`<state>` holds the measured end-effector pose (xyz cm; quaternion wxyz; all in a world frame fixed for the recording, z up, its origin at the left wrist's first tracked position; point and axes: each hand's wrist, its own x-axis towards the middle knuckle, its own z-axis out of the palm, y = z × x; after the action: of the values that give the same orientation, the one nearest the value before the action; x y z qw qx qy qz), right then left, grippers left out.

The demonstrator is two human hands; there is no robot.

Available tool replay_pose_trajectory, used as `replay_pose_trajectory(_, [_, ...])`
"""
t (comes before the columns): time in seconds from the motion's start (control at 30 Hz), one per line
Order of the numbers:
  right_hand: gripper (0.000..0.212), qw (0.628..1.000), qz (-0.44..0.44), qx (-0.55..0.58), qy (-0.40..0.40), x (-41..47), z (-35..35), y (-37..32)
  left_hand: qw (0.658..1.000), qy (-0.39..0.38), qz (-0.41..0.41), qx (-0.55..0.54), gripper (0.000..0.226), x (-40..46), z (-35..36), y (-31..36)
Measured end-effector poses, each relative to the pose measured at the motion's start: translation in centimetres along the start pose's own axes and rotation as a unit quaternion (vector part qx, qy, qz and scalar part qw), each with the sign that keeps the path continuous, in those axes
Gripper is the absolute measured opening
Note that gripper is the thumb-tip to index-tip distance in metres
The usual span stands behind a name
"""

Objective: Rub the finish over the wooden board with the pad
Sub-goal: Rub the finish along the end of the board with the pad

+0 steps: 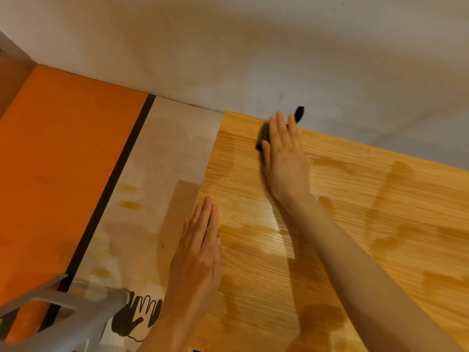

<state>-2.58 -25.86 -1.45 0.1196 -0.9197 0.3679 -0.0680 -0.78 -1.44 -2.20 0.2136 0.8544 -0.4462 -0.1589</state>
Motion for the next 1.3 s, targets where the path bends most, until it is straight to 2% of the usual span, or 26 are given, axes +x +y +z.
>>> replay_pose_trajectory(0.1, [0.052,0.99,0.137,-0.005,0.029,-2.6,-1.7,5.6,1.0,0.015,0.007,-0.013,0.054,0.0,0.2,-0.1])
replay_pose_trajectory(0.2, [0.051,0.98,0.197,0.006,0.036,-2.1,-0.9,4.0,1.0,0.023,0.012,-0.015,0.053,-0.1,0.3,-0.3])
replay_pose_trajectory(0.27, [0.051,0.988,0.148,0.021,0.031,-1.1,0.3,-0.4,1.0,0.025,0.013,-0.013,0.055,0.0,0.3,-0.4])
replay_pose_trajectory(0.37, [0.051,0.999,0.008,0.036,-0.002,-1.4,2.2,-6.0,0.999,0.034,0.012,-0.001,0.056,0.0,0.5,-0.3])
replay_pose_trajectory(0.43, [0.051,0.998,-0.049,0.027,-0.02,-2.1,1.7,-5.0,0.999,0.041,0.014,-0.009,0.056,-0.1,0.6,-0.3])
replay_pose_trajectory(0.47, [0.052,0.999,-0.047,0.013,-0.017,-2.6,1.1,-3.1,0.999,0.044,0.016,-0.016,0.055,-0.1,0.6,-0.3])
replay_pose_trajectory(0.53, [0.052,1.0,0.02,-0.001,0.009,-4.1,-0.6,1.9,0.999,0.045,0.017,-0.025,0.053,-0.1,0.7,-0.4])
replay_pose_trajectory(0.6, [0.052,0.99,0.136,0.011,0.029,-5.8,-2.4,6.4,0.999,0.031,0.01,-0.021,0.054,0.0,0.6,-0.4])
replay_pose_trajectory(0.63, [0.052,0.983,0.179,0.012,0.031,-6.2,-2.8,7.3,1.0,0.021,0.002,-0.012,0.054,0.1,0.5,-0.5])
replay_pose_trajectory(0.7, [0.052,0.977,0.208,0.013,0.036,-5.6,-2.2,5.4,1.0,0.008,-0.009,0.003,0.055,0.2,0.4,-0.5])
replay_pose_trajectory(0.77, [0.052,0.986,0.164,0.018,0.027,-4.2,-0.6,0.7,1.0,0.005,-0.012,0.004,0.055,0.2,0.4,-0.4])
replay_pose_trajectory(0.83, [0.052,0.998,0.054,0.013,0.006,-3.8,1.0,-3.5,1.0,0.01,-0.009,0.005,0.054,0.2,0.4,-0.4])
replay_pose_trajectory(0.9, [0.053,0.999,-0.025,0.0,-0.022,-4.1,0.8,-3.5,1.0,0.013,-0.002,0.009,0.054,0.1,0.5,-0.3])
replay_pose_trajectory(0.97, [0.054,1.0,-0.002,-0.014,-0.01,-4.0,-0.4,0.3,1.0,0.018,0.005,0.006,0.054,0.1,0.5,-0.4])
replay_pose_trajectory(1.03, [0.054,0.996,0.089,-0.019,0.008,-3.8,-1.7,4.4,1.0,0.027,0.014,0.001,0.053,0.1,0.6,-0.5])
replay_pose_trajectory(1.1, [0.055,0.991,0.13,-0.015,0.012,-3.9,-2.1,5.7,0.999,0.038,0.026,0.003,0.053,0.0,0.7,-0.7])
replay_pose_trajectory(1.17, [0.055,0.994,0.112,0.007,0.018,-5.7,-1.7,4.0,0.998,0.042,0.034,0.006,0.053,0.0,0.7,-0.7])
replay_pose_trajectory(1.3, [0.051,1.0,0.017,0.023,-0.006,-14.1,-1.6,1.0,0.999,0.033,0.029,0.017,0.055,-0.1,0.5,-0.7])
